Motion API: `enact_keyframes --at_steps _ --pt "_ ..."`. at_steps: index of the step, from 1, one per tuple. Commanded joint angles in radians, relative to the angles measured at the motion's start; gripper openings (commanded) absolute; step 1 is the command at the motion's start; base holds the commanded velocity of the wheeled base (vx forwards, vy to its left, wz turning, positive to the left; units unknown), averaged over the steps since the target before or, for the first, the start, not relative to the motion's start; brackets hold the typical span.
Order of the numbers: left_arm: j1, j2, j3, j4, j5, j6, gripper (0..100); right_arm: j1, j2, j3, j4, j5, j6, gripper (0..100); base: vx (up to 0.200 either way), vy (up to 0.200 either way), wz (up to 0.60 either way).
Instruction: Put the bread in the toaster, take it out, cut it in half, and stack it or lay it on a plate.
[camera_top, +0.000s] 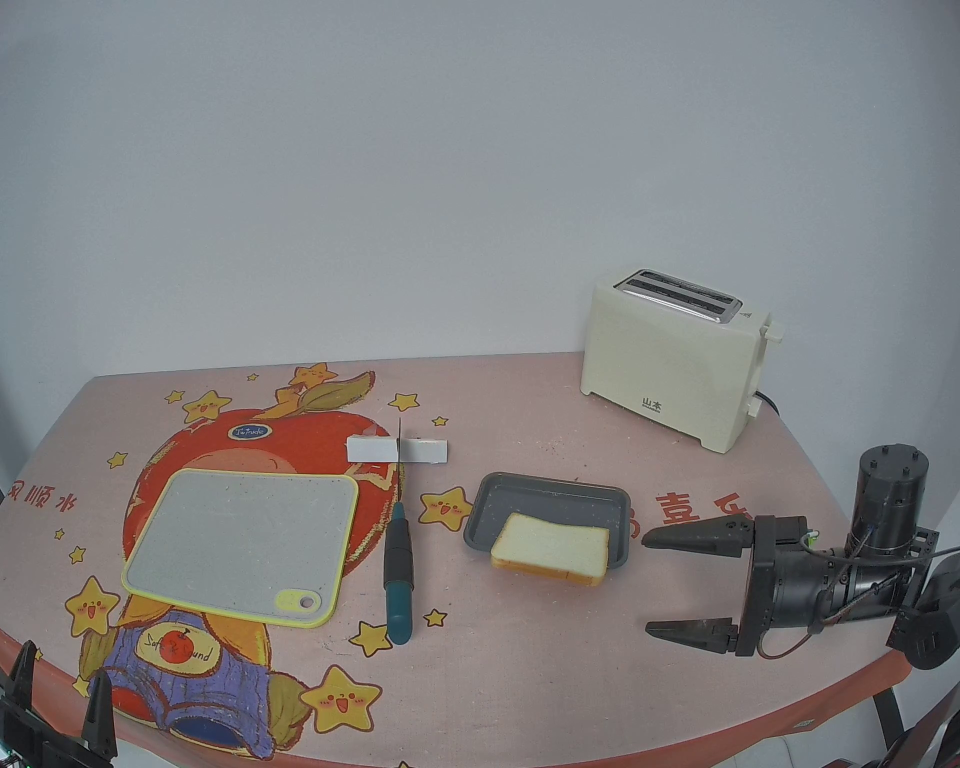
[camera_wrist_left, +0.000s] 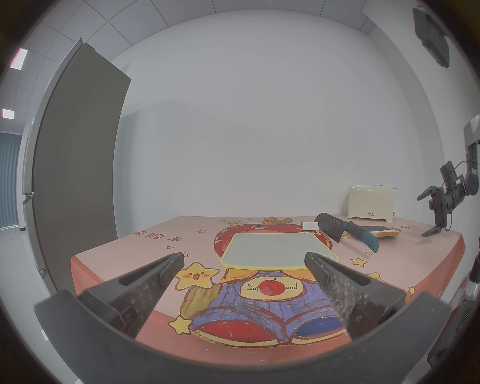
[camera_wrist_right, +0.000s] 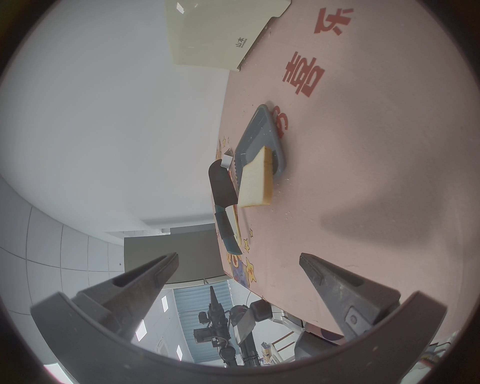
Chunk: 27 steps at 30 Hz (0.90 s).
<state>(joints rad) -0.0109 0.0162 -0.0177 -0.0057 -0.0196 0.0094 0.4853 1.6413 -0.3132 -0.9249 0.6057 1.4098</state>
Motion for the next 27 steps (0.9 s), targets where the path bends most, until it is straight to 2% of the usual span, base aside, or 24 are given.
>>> enact_keyframes --at_steps 1,7,19,27 --pt "0.0 -0.016 0.018 0.0 0.0 0.0 100 0.004 0.063 -0.043 0.0 -0.011 0.003 100 0.0 0.0 0.0" --pt "0.0 -0.016 0.018 0.0 0.0 0.0 100 0.012 0.137 -0.075 -0.022 -0.024 0.003 100 0.0 0.0 0.0" --pt "0.0 -0.016 0.018 0.0 0.0 0.0 100 0.022 0.29 -0.078 -0.227 -0.04 0.003 100 0.0 0.0 0.0" --pt "0.0 -0.016 0.018 0.0 0.0 0.0 100 0.021 0.308 -0.101 -0.236 -0.041 0.003 100 0.0 0.0 0.0"
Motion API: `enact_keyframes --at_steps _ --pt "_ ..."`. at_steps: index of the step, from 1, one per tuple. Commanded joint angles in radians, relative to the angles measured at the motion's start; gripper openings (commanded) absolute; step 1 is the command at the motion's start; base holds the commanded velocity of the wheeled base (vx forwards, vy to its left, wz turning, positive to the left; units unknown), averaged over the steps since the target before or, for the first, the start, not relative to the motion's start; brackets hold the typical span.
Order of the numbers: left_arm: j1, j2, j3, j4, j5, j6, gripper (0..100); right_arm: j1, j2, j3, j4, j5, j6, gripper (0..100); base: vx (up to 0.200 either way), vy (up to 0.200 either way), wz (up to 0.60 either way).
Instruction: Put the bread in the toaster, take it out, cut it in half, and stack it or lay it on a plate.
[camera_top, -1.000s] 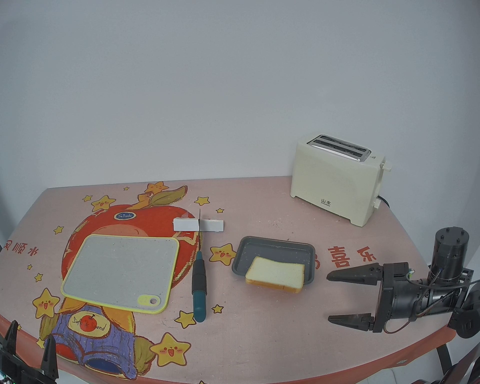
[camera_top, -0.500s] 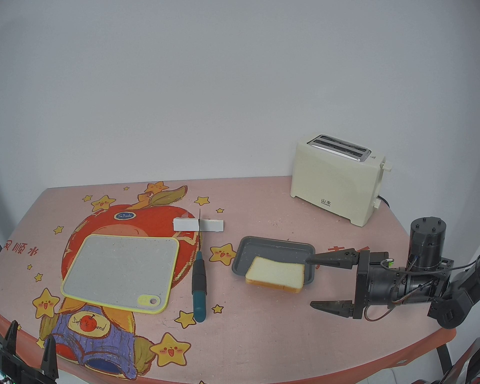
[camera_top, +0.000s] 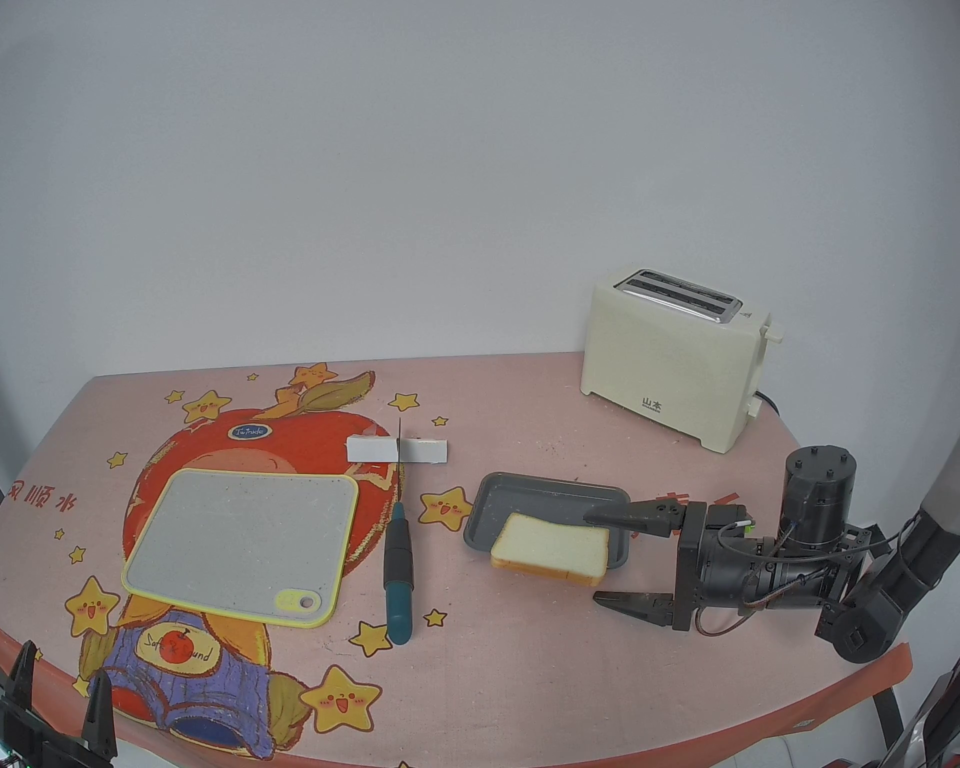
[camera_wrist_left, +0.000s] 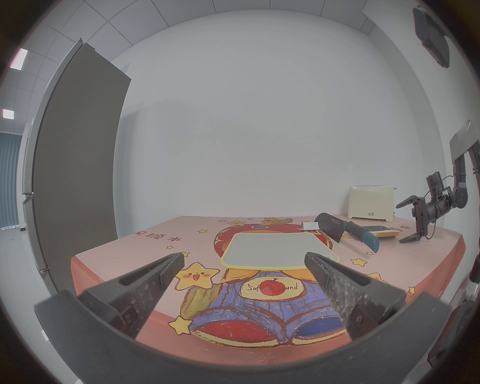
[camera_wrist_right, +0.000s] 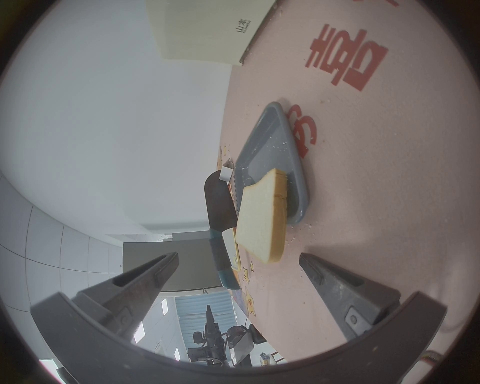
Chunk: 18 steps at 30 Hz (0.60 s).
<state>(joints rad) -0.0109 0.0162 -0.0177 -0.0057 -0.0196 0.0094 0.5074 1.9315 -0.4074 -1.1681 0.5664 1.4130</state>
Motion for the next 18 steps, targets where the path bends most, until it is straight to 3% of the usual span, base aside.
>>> enact_keyframes --at_steps 1,6,11,18 --pt "0.0 -0.016 0.018 0.0 0.0 0.0 100 -0.001 0.018 -0.008 0.007 -0.002 0.0 100 0.0 0.0 0.0" --pt "0.0 -0.016 0.018 0.0 0.0 0.0 100 0.002 0.014 -0.027 0.007 0.0 0.009 100 0.0 0.0 0.0" --pt "0.0 -0.016 0.018 0.0 0.0 0.0 100 0.006 0.015 -0.077 0.01 0.0 0.07 100 0.0 0.0 0.0" --pt "0.0 -0.016 0.018 0.0 0.0 0.0 100 0.023 0.034 -0.094 0.01 -0.002 0.073 100 0.0 0.0 0.0"
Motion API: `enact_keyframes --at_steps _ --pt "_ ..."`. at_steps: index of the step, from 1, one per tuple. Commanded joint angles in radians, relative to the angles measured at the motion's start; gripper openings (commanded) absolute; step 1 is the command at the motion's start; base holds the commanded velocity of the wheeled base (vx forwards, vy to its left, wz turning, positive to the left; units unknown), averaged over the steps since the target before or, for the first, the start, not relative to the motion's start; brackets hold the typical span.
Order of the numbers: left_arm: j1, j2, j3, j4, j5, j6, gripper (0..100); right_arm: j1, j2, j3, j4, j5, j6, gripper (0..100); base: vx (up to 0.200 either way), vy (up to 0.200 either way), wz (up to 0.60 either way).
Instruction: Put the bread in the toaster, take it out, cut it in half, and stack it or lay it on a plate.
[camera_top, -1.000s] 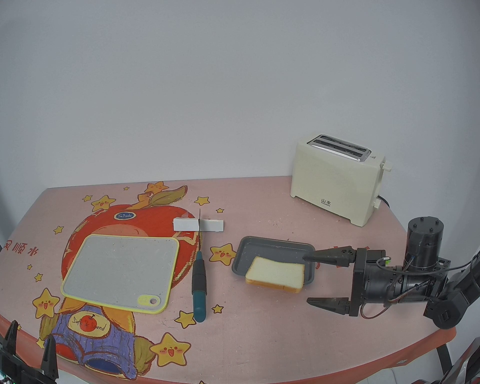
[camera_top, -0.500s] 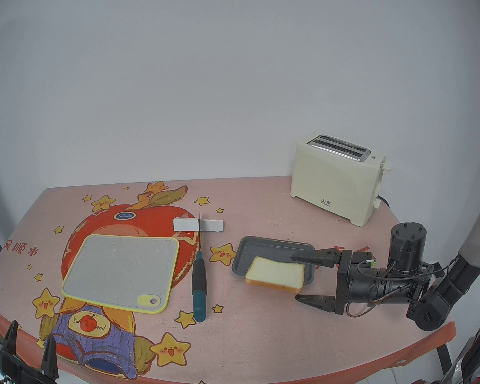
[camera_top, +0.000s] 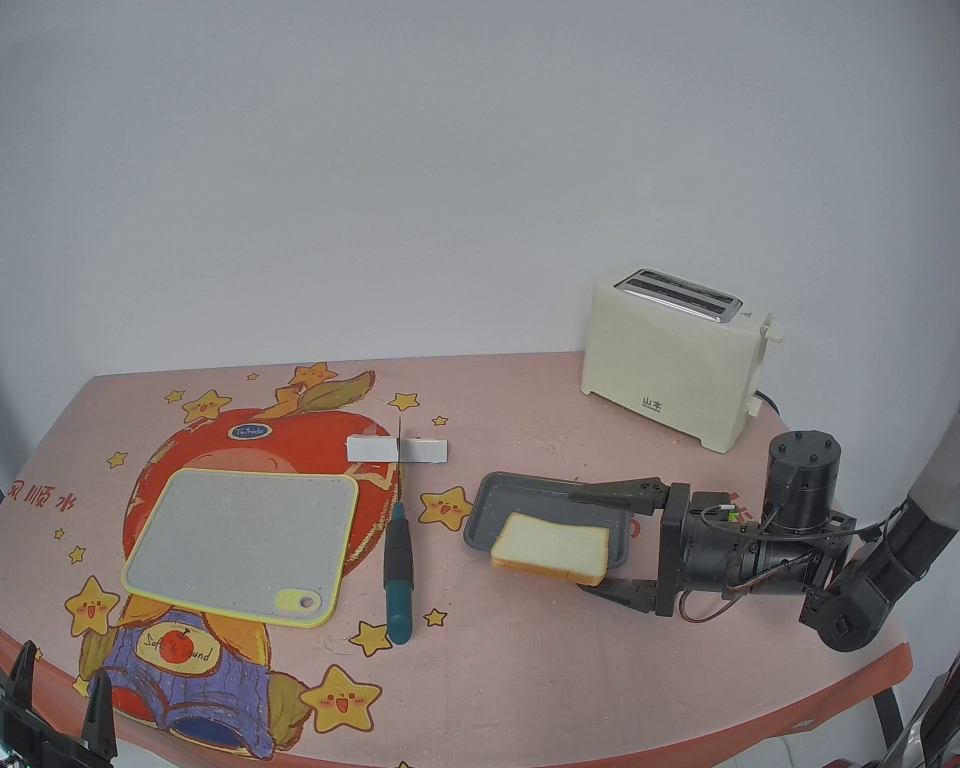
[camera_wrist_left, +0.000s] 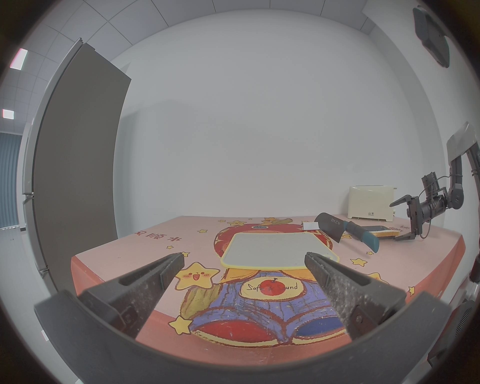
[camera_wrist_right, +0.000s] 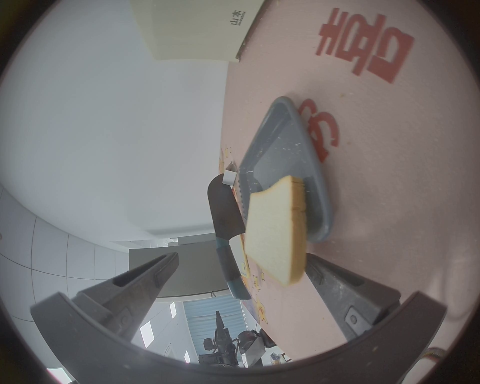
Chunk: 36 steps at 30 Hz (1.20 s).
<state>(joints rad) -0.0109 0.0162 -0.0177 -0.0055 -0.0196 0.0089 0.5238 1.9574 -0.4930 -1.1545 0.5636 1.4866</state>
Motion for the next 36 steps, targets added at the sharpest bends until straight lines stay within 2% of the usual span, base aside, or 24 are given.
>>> enact_keyframes --at_steps 1,26,27,36 --pt "0.0 -0.016 0.018 -0.001 0.0 0.0 100 0.007 0.009 -0.009 -0.004 0.001 0.0 100 0.0 0.0 0.0" --pt "0.0 -0.016 0.018 -0.001 0.0 0.0 100 0.007 0.047 -0.01 -0.005 0.001 0.0 100 0.0 0.0 0.0" --pt "0.0 -0.016 0.018 -0.001 0.0 0.0 100 0.007 0.049 -0.01 -0.005 0.001 0.003 0 0.0 0.0 0.0" --pt "0.0 -0.016 0.018 -0.001 0.0 0.0 100 0.002 0.052 -0.002 0.001 0.002 0.004 0 0.0 0.0 0.0"
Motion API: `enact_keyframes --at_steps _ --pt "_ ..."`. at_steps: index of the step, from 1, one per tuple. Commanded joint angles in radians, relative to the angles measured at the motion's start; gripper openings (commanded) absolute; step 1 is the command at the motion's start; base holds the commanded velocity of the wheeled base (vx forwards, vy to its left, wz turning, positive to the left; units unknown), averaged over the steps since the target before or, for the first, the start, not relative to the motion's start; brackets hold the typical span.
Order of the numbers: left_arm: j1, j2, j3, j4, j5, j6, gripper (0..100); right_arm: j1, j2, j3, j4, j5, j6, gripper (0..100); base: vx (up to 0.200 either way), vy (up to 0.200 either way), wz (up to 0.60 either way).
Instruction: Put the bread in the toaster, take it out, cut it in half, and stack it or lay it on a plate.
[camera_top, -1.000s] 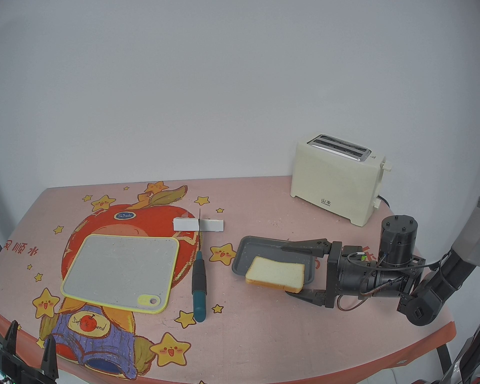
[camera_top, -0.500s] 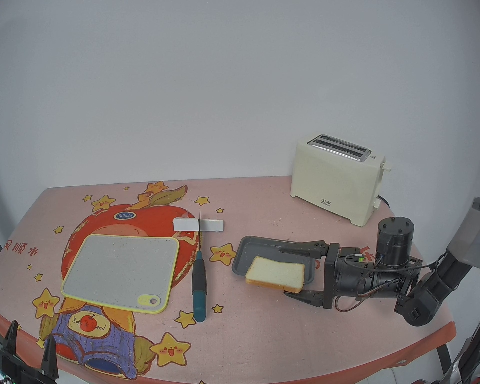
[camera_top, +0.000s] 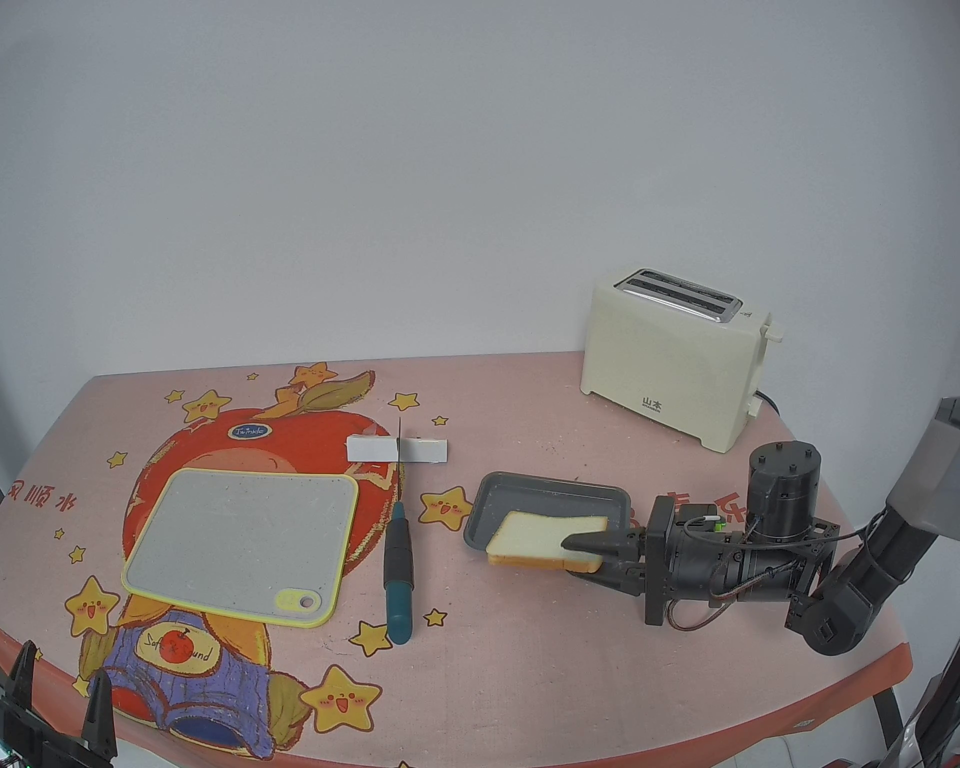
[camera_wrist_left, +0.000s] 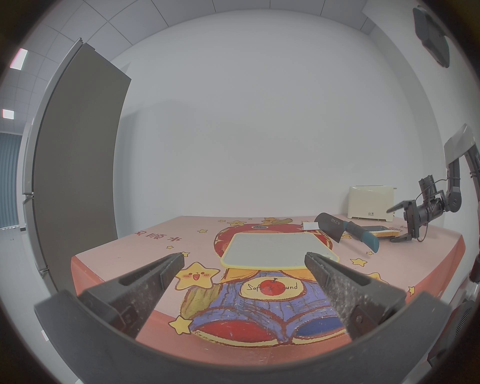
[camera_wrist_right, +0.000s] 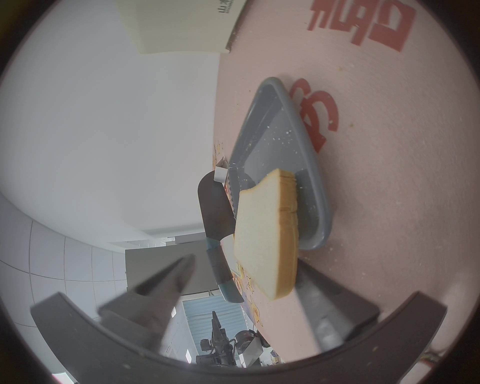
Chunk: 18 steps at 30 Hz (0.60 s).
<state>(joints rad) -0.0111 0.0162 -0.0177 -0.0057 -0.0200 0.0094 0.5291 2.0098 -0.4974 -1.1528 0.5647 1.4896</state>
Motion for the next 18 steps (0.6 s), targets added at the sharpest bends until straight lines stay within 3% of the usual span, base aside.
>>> enact_keyframes --at_steps 1,18 --pt "0.0 -0.016 0.018 0.0 0.0 0.0 100 -0.003 0.0 0.002 0.001 0.001 0.001 0 0.0 0.0 0.0" --pt "0.0 -0.016 0.018 0.0 0.0 0.0 100 0.005 -0.052 -0.007 0.001 0.001 0.0 0 0.0 0.0 0.0"
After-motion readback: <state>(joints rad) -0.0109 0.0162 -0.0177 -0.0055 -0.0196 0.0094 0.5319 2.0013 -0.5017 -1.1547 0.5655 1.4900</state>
